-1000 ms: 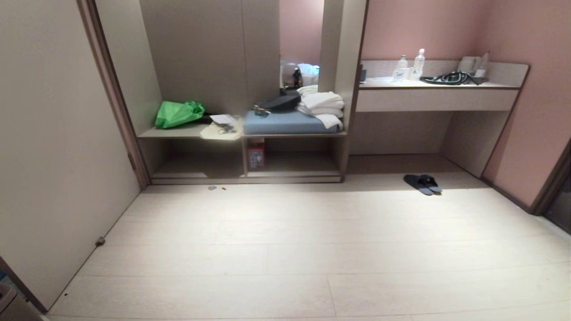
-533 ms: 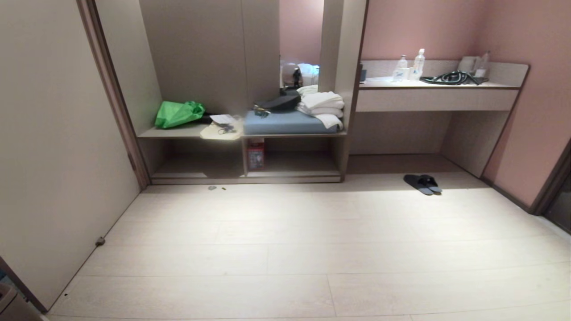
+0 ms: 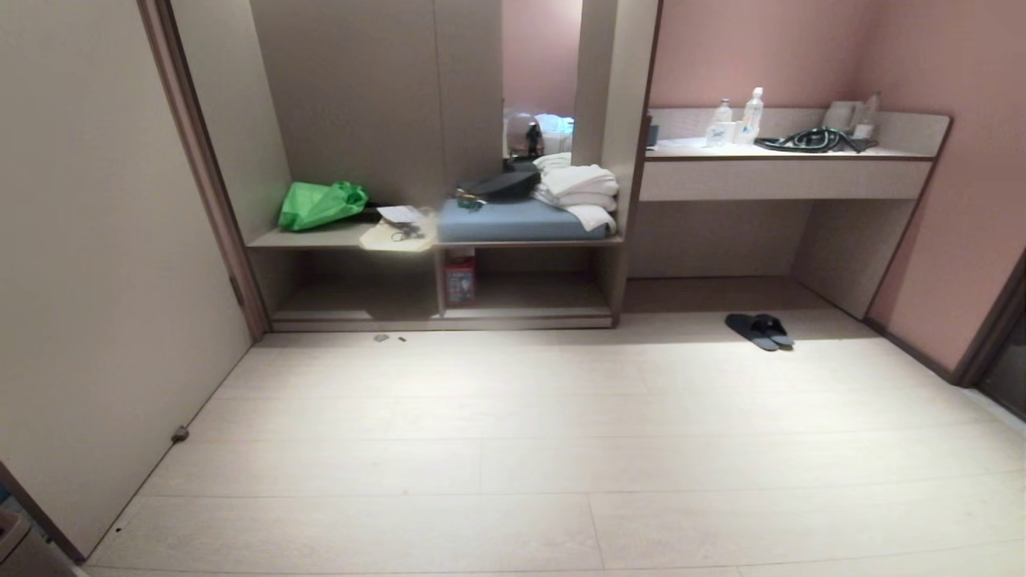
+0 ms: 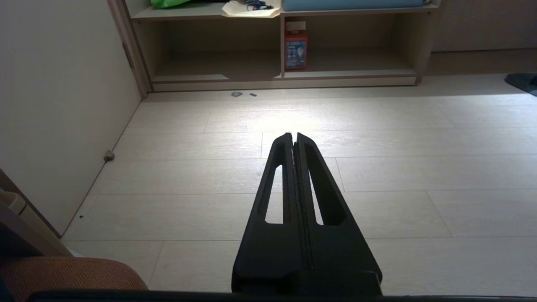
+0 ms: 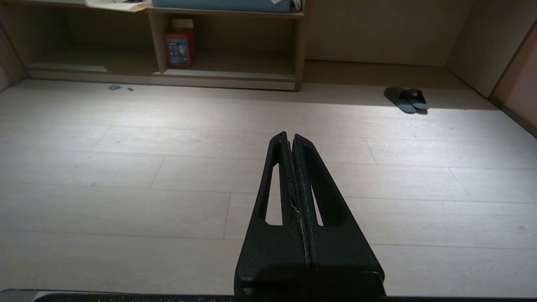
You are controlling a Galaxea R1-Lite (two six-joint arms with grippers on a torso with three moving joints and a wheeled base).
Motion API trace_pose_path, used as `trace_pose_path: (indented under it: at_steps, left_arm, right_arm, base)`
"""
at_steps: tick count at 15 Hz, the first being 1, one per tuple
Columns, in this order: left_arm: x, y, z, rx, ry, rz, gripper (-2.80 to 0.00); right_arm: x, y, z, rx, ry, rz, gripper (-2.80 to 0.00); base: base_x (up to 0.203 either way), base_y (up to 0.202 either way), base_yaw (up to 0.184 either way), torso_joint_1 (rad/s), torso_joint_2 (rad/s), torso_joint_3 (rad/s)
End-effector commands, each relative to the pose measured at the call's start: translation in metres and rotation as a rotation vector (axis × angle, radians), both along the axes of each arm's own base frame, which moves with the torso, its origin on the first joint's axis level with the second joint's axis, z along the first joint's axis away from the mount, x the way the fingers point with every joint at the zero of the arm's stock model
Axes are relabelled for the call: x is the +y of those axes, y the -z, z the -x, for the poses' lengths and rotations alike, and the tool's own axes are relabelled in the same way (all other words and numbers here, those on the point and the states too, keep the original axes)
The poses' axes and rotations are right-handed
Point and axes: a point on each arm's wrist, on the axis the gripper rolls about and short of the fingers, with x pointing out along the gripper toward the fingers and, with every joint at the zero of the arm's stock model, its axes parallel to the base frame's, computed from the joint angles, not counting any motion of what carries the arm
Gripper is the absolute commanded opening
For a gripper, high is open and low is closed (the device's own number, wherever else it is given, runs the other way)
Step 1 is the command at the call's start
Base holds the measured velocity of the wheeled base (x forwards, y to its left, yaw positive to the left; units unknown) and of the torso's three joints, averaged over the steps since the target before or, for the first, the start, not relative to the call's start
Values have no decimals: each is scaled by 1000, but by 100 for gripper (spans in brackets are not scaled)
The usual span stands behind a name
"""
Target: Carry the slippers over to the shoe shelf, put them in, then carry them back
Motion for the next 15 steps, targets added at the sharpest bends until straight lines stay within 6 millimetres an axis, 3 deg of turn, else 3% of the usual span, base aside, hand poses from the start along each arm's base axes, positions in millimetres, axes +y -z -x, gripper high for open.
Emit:
trace_pose_path:
  at_steps: [1, 15]
  left_arm:
    - [0, 0, 0, 1, 0, 1, -280]
    - [0, 0, 0, 1, 0, 1, -280]
  right_arm:
    - [0, 0, 0, 3, -1, 1, -280]
    - [0, 1, 0, 4, -1, 2, -280]
  base:
    - [0, 0, 0, 0, 0, 0]
    - [0, 0, 0, 0, 0, 0]
